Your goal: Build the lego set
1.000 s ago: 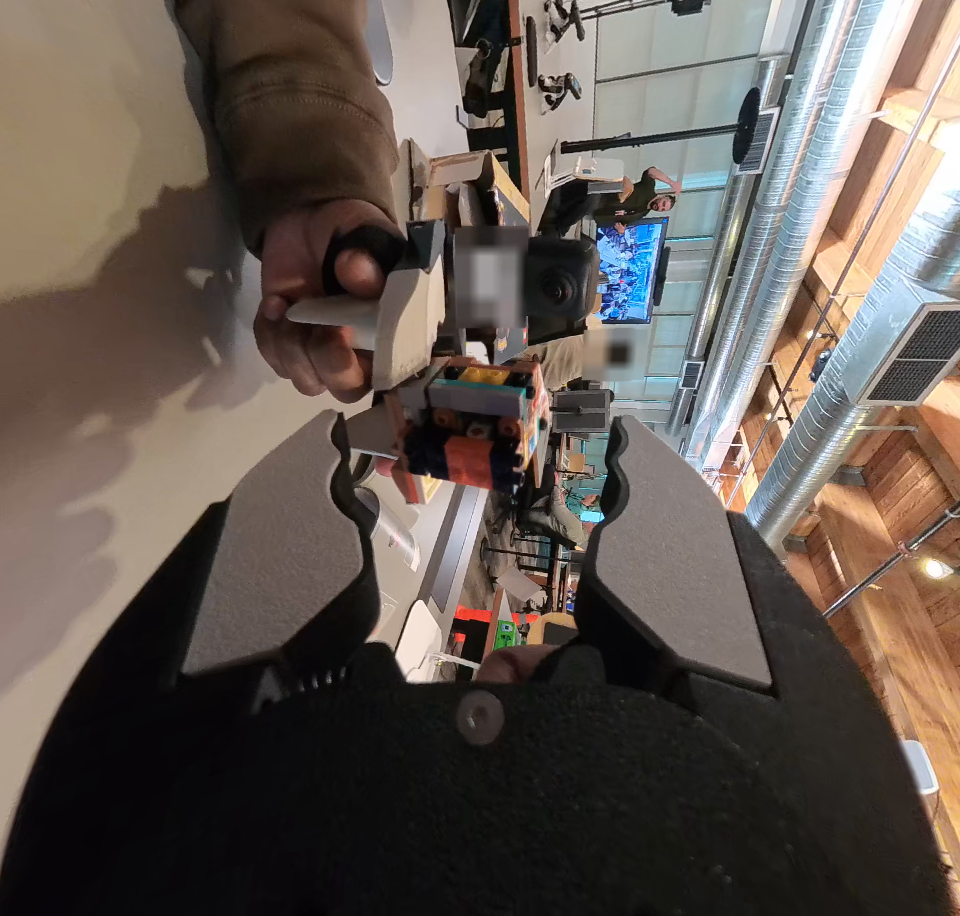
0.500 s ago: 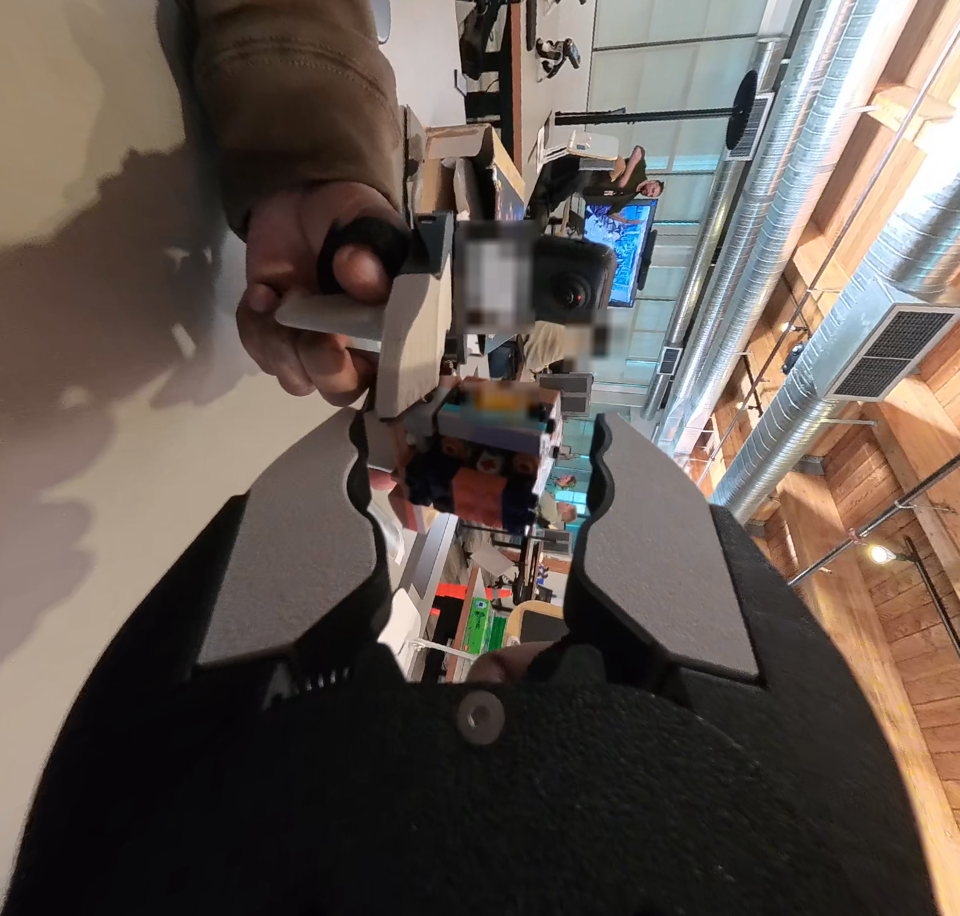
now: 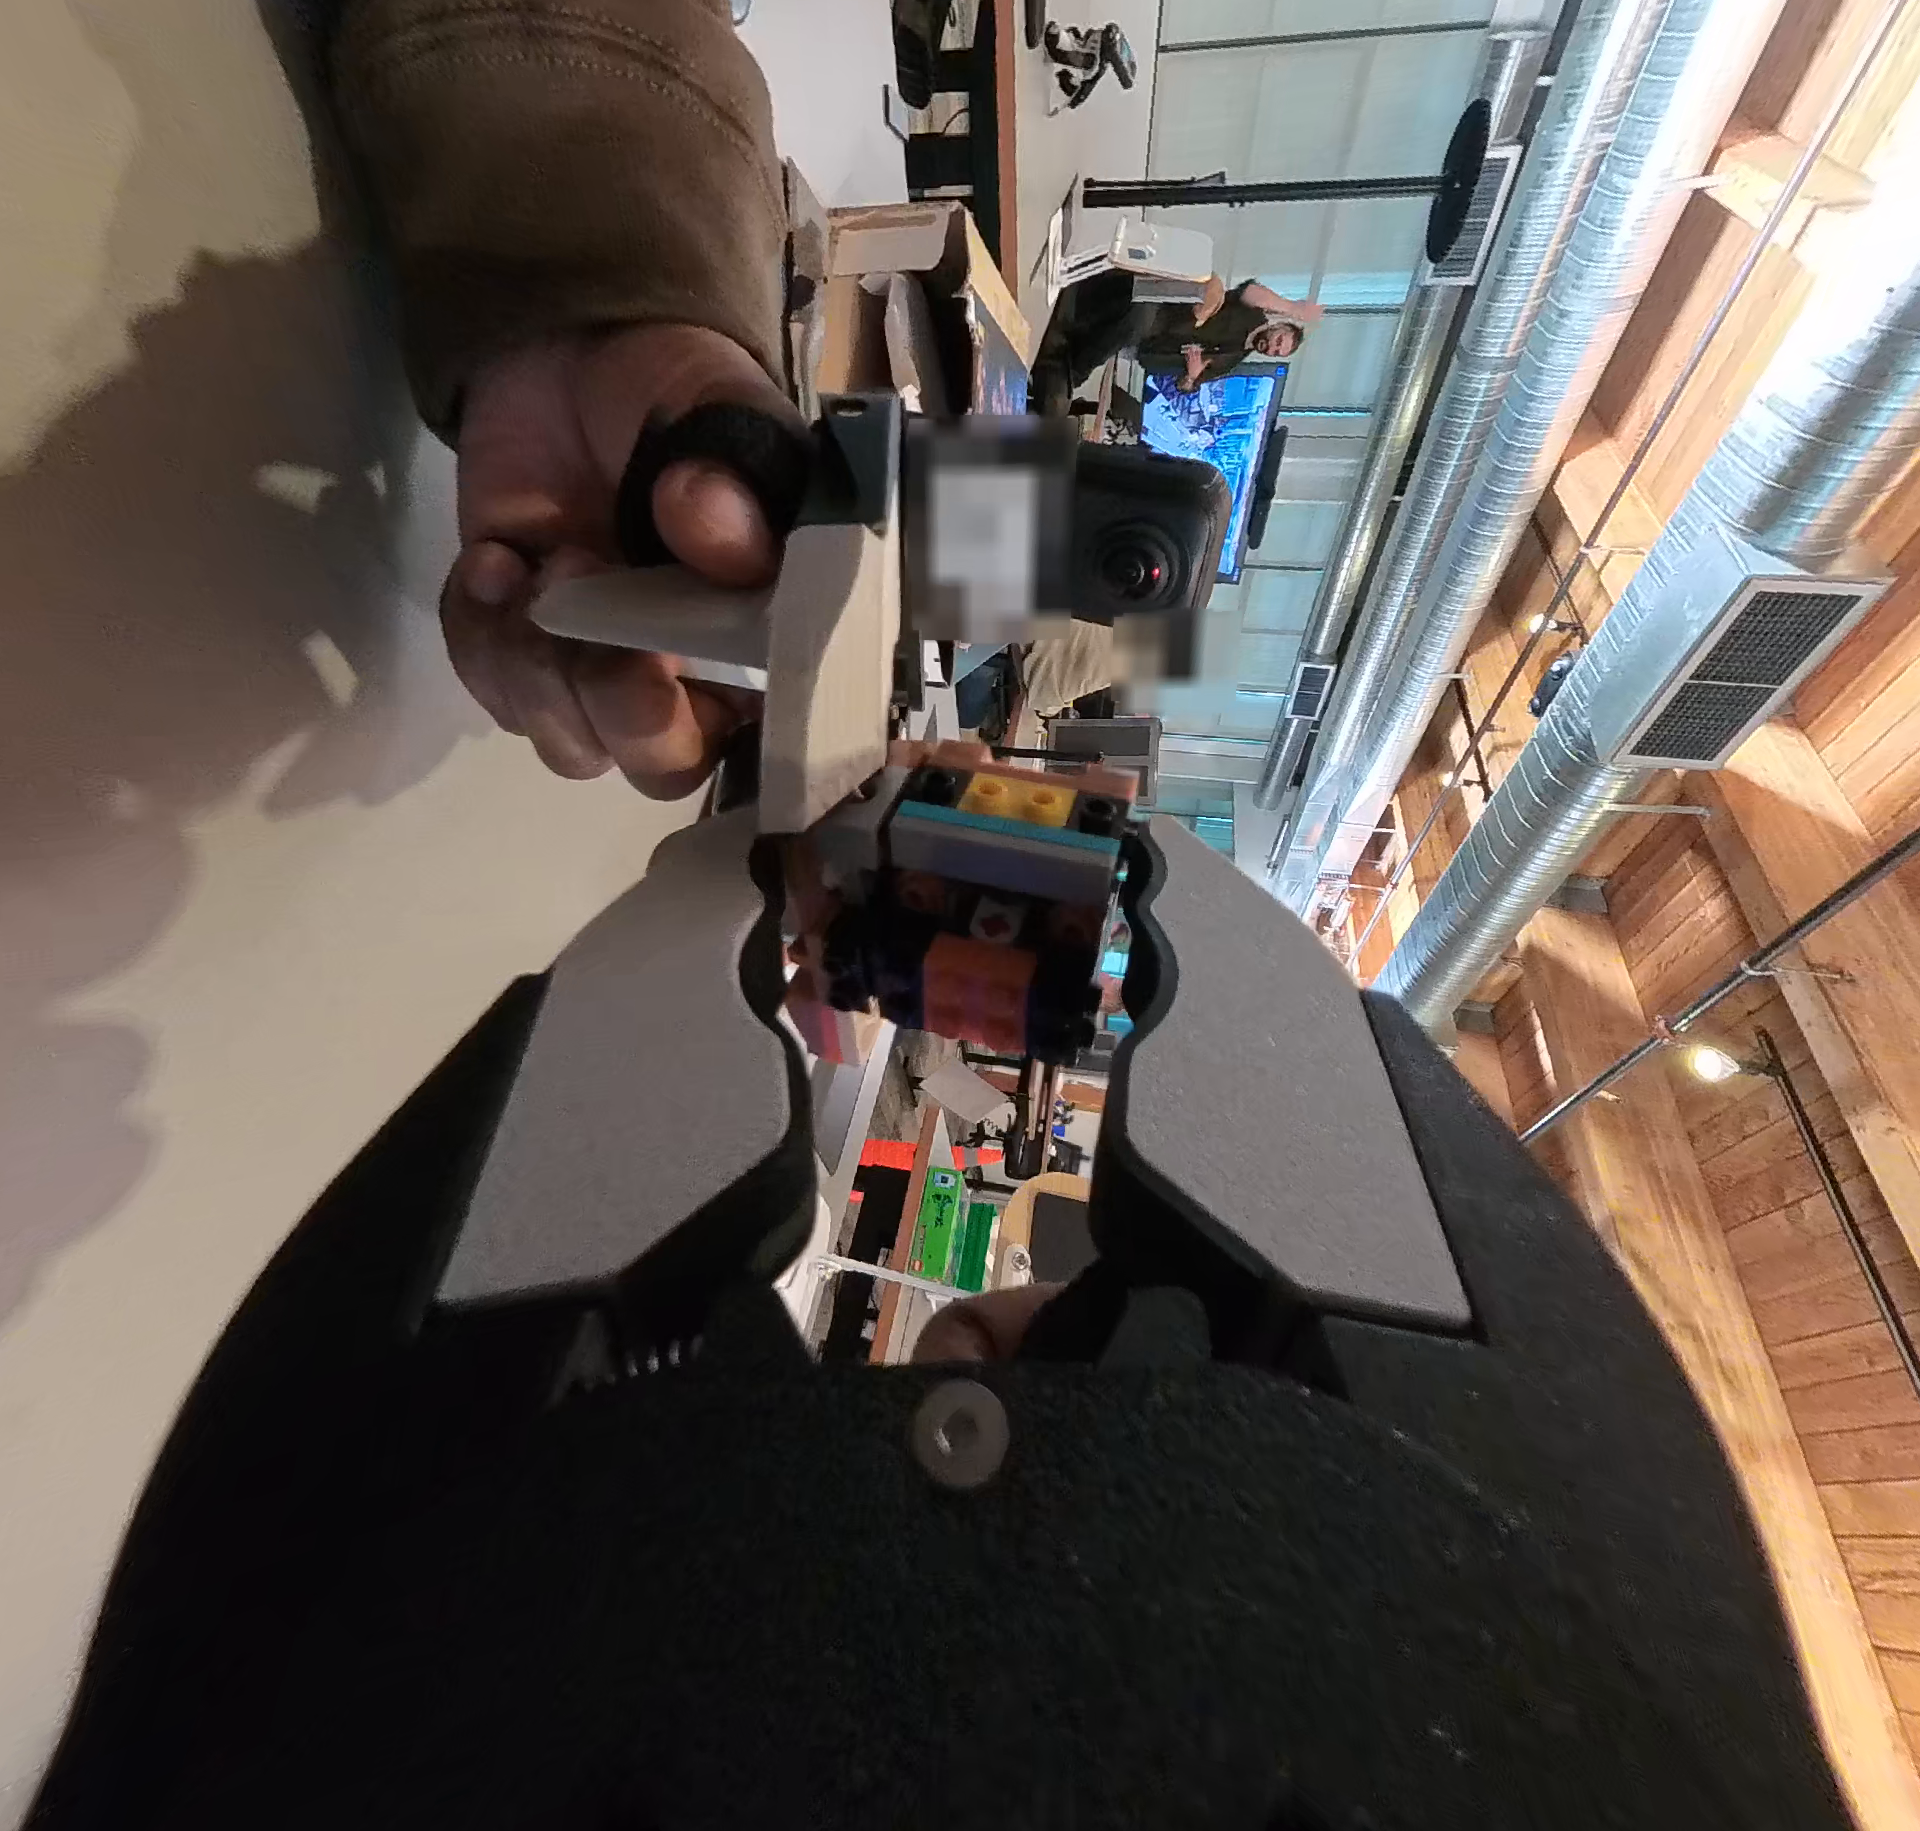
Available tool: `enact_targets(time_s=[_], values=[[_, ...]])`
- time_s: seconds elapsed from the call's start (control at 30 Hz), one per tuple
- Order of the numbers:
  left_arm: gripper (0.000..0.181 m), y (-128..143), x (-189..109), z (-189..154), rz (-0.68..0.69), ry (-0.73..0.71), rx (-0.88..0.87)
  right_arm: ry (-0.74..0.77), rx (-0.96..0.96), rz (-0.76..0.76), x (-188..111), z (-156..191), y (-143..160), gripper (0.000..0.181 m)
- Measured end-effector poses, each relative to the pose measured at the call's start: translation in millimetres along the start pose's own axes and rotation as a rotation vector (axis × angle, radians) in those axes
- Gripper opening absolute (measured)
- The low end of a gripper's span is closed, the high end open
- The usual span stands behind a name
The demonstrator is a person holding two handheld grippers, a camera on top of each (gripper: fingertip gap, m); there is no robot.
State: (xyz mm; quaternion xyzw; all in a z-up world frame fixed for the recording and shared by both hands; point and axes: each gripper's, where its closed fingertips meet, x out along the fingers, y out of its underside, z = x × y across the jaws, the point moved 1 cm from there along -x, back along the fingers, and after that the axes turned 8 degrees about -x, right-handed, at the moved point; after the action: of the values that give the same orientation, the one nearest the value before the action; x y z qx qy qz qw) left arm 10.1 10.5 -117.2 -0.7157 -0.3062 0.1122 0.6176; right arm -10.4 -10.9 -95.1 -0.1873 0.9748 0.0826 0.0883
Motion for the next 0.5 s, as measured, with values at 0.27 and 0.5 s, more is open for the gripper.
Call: enact_targets(time_s=[0.27, 0.5], values=[[0.057, -0.7, -0.5, 1.6, -0.012, -0.002, -0.013, 0.035, 0.015, 0.008, 1.3, -0.4, 2.0, 0.062], [0.057, -0.4, 0.0, 1.0, -0.015, 0.005, -0.016, 0.025, 0.006, 0.008, 0.9, -0.4, 1.3, 0.062]])
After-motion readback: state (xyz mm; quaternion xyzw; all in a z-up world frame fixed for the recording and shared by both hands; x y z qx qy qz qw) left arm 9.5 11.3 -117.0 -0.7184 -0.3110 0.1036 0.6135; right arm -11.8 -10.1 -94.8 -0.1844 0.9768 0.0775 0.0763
